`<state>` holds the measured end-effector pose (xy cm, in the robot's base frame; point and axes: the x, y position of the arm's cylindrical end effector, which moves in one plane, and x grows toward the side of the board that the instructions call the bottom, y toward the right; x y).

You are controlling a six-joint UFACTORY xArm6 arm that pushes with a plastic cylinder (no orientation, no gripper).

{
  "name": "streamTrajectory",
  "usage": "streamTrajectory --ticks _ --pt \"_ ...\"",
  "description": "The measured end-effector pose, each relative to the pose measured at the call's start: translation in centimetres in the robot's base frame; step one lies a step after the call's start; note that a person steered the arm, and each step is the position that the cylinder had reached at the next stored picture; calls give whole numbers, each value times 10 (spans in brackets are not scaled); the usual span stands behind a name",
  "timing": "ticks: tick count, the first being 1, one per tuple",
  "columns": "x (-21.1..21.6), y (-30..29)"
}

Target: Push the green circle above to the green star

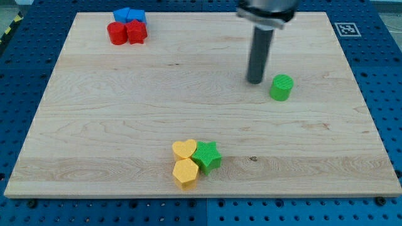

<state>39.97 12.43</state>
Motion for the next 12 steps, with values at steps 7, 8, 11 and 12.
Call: streamTrajectory --ticks 7,8,11,12 --pt "21 8" --pt "37 -22" --pt "65 -50" --pt "47 -59"
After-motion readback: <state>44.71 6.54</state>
